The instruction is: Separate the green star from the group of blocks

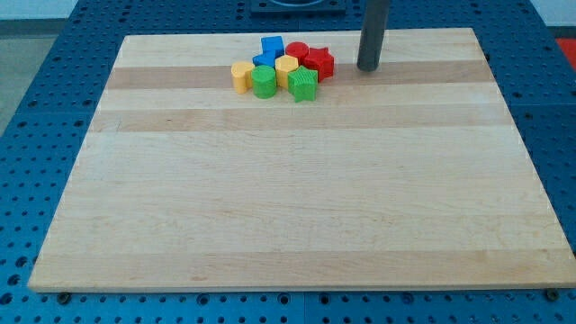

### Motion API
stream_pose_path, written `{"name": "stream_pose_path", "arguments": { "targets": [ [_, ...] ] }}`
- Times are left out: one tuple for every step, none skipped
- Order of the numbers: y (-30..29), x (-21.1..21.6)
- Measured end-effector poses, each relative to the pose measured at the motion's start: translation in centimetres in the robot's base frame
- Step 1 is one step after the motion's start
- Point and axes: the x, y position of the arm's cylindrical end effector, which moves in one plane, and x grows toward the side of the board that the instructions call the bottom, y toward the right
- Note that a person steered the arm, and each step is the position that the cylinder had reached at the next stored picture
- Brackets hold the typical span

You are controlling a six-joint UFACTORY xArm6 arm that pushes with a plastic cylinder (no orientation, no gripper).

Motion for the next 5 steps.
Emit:
{"name": "stream_pose_path", "arguments": {
  "targets": [
    [-2.9, -5.7],
    [-5.2, -6.5],
    [-7.1, -6.3],
    [-9.2, -5.4],
    [-11.6, -4.4]
  ]
}}
